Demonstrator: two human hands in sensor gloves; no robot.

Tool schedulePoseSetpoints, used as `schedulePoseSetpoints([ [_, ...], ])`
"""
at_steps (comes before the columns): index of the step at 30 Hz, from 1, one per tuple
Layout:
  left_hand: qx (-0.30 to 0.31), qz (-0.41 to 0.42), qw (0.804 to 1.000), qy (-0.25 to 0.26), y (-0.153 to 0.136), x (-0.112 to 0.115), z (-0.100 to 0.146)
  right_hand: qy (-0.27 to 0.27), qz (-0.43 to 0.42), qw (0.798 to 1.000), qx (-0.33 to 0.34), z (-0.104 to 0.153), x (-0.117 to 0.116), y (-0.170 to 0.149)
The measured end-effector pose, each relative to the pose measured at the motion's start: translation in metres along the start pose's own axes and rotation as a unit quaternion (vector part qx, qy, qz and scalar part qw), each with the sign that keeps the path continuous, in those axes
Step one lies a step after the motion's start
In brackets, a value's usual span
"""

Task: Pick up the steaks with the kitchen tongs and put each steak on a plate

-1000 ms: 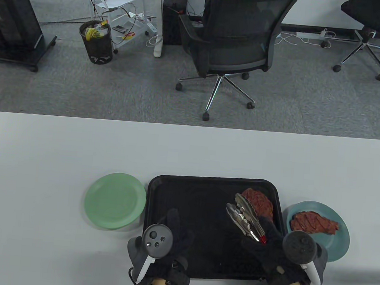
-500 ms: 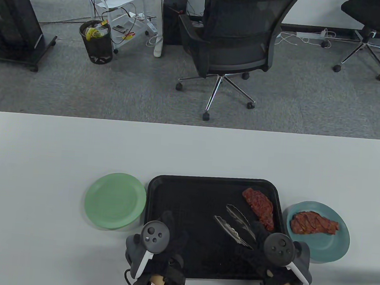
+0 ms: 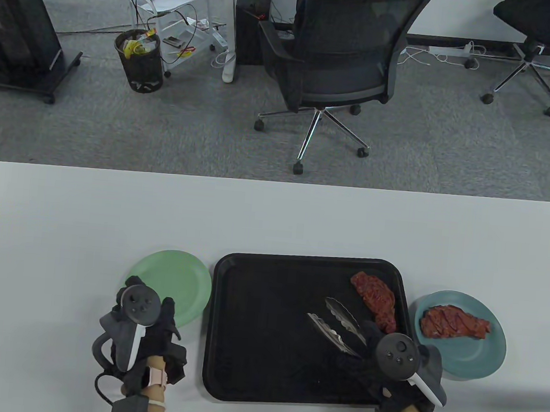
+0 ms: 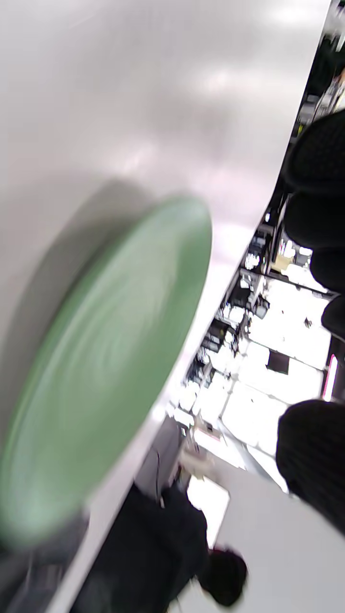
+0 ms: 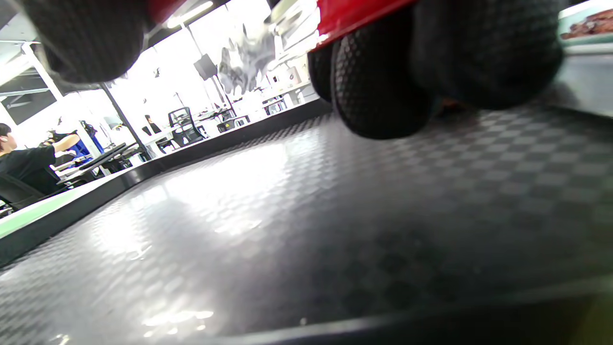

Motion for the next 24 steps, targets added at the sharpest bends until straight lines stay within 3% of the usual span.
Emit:
schedulePoseSetpoints([
  [7,-0.082,0.001,0.995,-0.059,-0.035,0.023,-0.040,-0.009,0.006,1.000,-0.019,0.002,0.005,-0.004],
  [10,-0.094,-0.023,0.991,-0.094,-0.033,0.037,-0.050,-0.011,0.005,0.999,-0.030,0.001,0.006,-0.008],
  [12,-0.097,-0.071,0.989,-0.088,-0.026,0.040,-0.054,-0.009,0.006,0.999,-0.036,0.000,0.005,-0.010],
  [15,-0.085,-0.145,0.979,-0.120,-0.012,0.046,-0.058,-0.007,0.007,0.999,-0.042,0.000,0.004,-0.012],
  [21,-0.087,-0.125,0.985,-0.081,-0.012,0.039,-0.058,-0.008,0.010,0.999,-0.039,0.001,0.005,-0.010],
  [24,-0.094,-0.065,0.991,-0.076,-0.024,0.032,-0.055,-0.007,0.008,0.999,-0.035,0.001,0.006,-0.008],
])
Point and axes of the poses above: the tracker on the back of each hand, its own y axis roughly to the thumb side, its own z axis roughly from the fingertips to the wrist, x = y × z, the point moved 3 cm from there along -z, roughly from the wrist to the fingertips
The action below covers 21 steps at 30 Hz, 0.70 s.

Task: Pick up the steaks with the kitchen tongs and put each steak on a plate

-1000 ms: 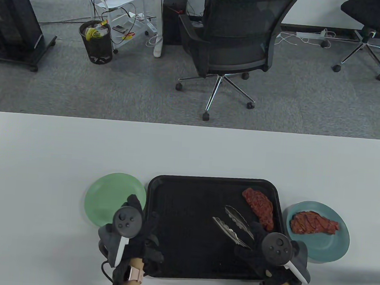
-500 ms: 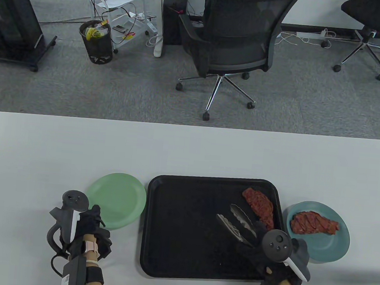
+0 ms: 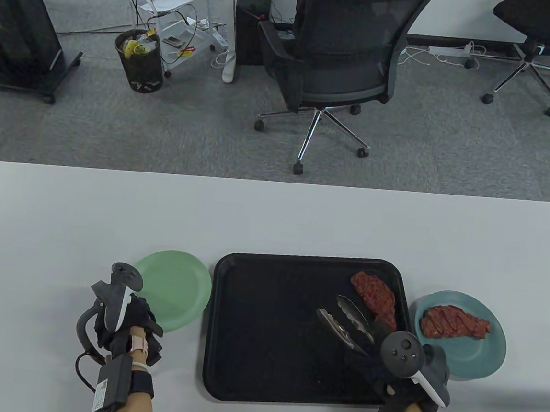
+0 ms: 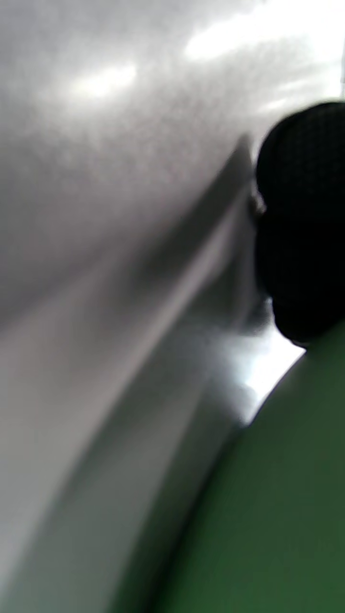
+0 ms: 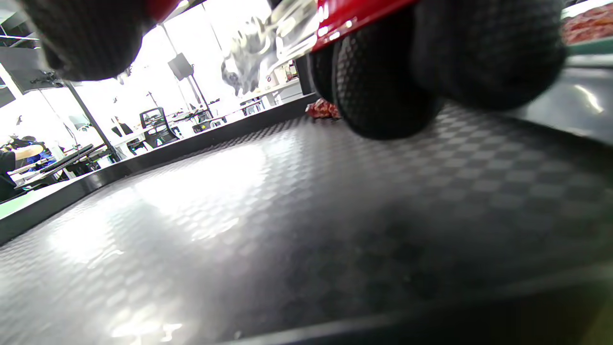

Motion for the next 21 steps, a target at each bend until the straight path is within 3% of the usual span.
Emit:
schedulePoseSetpoints([
  [3,0.015,0.159,0.987,0.016,-0.018,-0.011,0.006,0.001,-0.001,1.000,0.004,0.001,0.001,0.002],
  [6,0.002,0.328,0.944,0.023,-0.037,-0.025,0.017,-0.005,0.003,1.000,0.014,0.004,0.006,0.004],
  [10,-0.001,0.336,0.941,0.047,-0.051,-0.040,0.032,-0.013,0.002,1.000,0.024,0.007,0.011,0.006],
  [13,0.007,0.396,0.918,0.023,-0.053,-0.042,0.049,-0.018,-0.003,0.999,0.031,0.009,0.016,0.008],
  [17,0.026,0.450,0.892,-0.024,-0.042,-0.030,0.072,-0.021,-0.005,0.999,0.035,0.011,0.020,0.008],
  [21,0.050,0.503,0.858,-0.094,-0.019,-0.002,0.094,-0.024,-0.006,0.999,0.037,0.012,0.023,0.008],
])
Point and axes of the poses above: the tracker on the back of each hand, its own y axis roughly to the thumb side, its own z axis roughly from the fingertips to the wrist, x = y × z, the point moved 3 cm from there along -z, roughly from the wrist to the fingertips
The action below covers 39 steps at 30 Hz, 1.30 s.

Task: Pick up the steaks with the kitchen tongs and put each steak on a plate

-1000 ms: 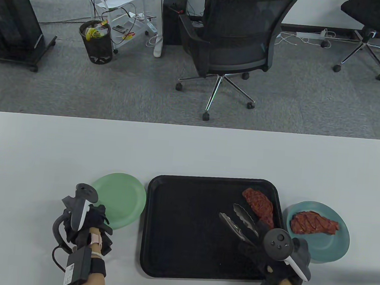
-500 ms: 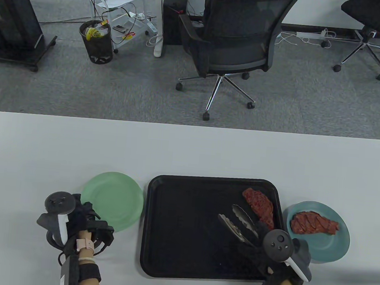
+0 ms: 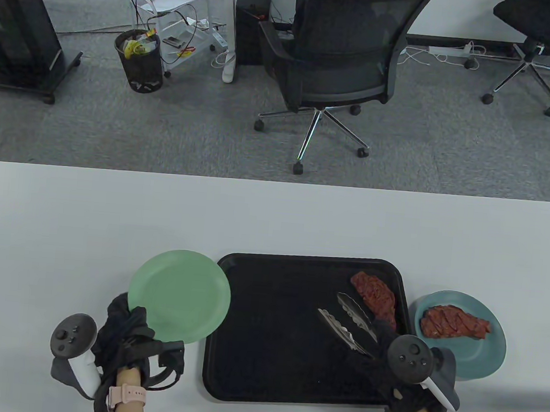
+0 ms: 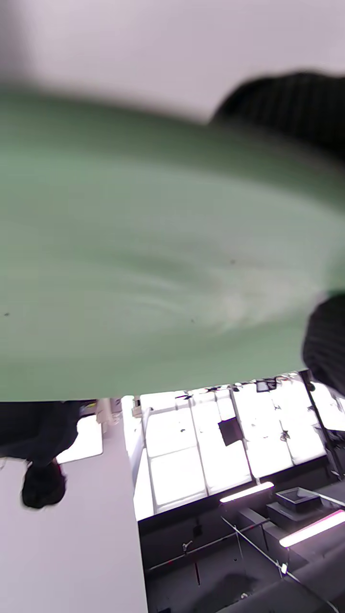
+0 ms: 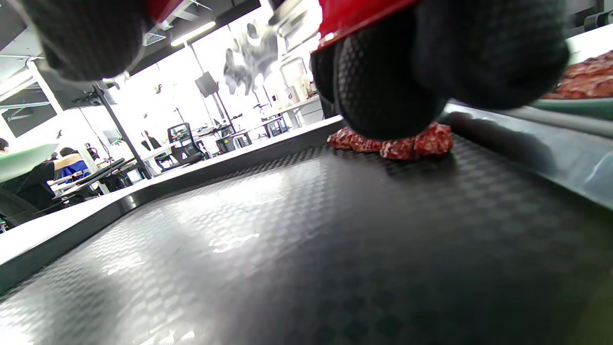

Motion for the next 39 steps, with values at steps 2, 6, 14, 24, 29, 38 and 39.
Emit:
schedulePoseSetpoints([
  [2,-0.004,0.015,0.999,-0.030,-0.006,0.018,0.004,0.000,0.002,1.000,0.000,0.000,0.001,-0.001],
  [6,-0.012,0.023,0.997,-0.079,-0.021,0.049,0.009,0.003,0.009,1.000,-0.002,0.000,0.001,-0.004],
  [14,-0.005,-0.021,0.995,-0.100,-0.024,0.062,0.012,0.008,0.030,0.999,-0.022,-0.004,-0.002,-0.010],
  [24,-0.009,-0.018,0.994,-0.104,-0.024,0.057,0.016,-0.042,0.177,0.976,-0.118,-0.015,0.011,-0.034],
  [29,-0.010,-0.024,0.994,-0.110,-0.024,0.060,0.017,-0.017,0.206,0.967,-0.148,-0.031,0.007,-0.041],
  [38,-0.017,-0.024,0.993,-0.118,-0.025,0.060,0.016,0.021,0.278,0.945,-0.169,-0.057,-0.008,-0.030],
  [39,-0.017,-0.023,0.992,-0.120,-0.025,0.061,0.016,0.023,0.303,0.938,-0.167,-0.059,-0.009,-0.026],
])
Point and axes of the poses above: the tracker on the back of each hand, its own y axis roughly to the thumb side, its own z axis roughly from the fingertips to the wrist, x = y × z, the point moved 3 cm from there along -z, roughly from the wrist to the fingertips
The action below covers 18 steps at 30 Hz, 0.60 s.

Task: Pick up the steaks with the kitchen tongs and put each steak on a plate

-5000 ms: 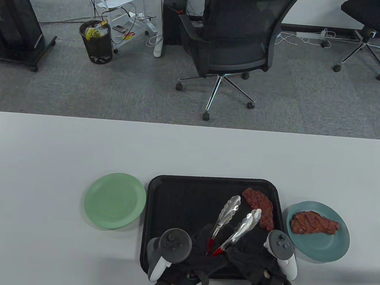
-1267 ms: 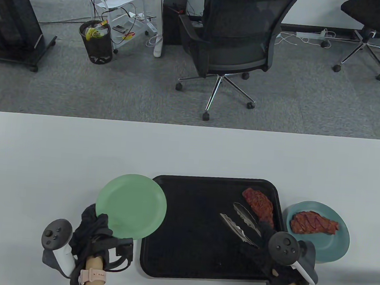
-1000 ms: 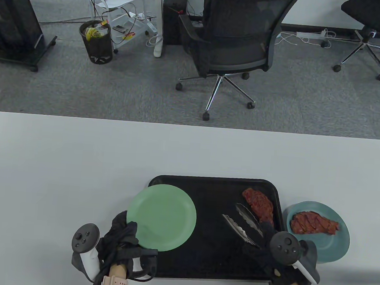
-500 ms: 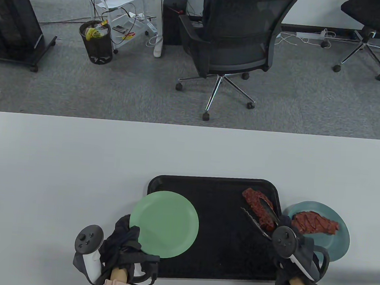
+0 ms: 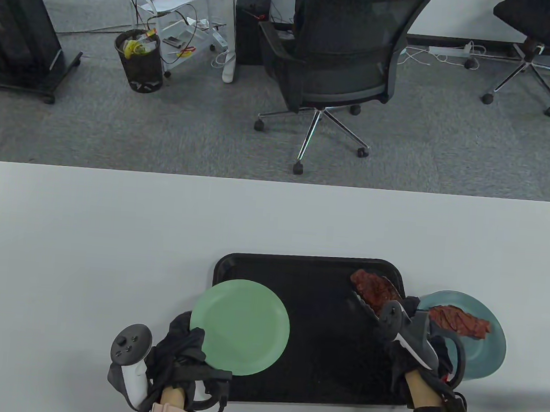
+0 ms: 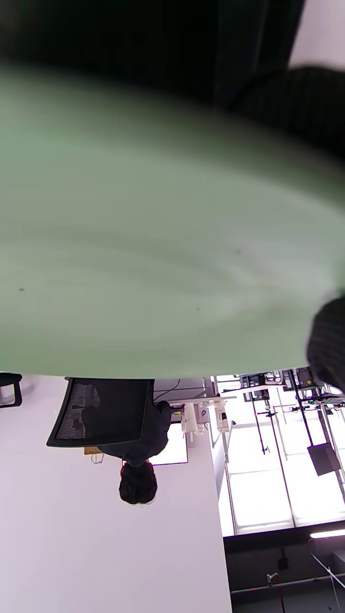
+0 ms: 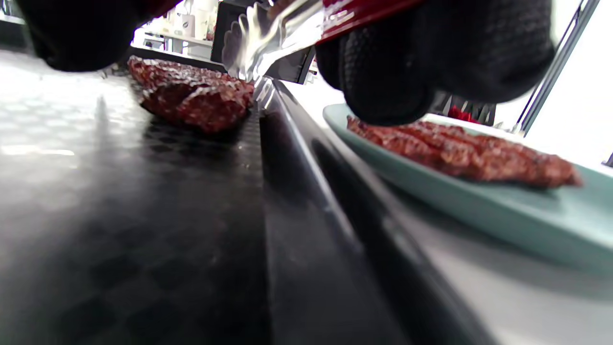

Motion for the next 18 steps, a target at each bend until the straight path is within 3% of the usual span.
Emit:
schedulePoseSetpoints([
  [9,0.003,0.005,1.000,-0.008,0.001,0.001,0.002,-0.091,0.127,0.987,0.027,0.011,0.004,0.016],
  [15,0.004,0.002,1.000,-0.021,0.001,0.005,0.003,-0.109,0.110,0.986,0.059,0.023,0.012,0.015],
  [18,0.006,-0.008,0.999,-0.031,0.002,0.012,0.004,-0.142,0.081,0.983,0.088,0.038,0.029,0.018],
])
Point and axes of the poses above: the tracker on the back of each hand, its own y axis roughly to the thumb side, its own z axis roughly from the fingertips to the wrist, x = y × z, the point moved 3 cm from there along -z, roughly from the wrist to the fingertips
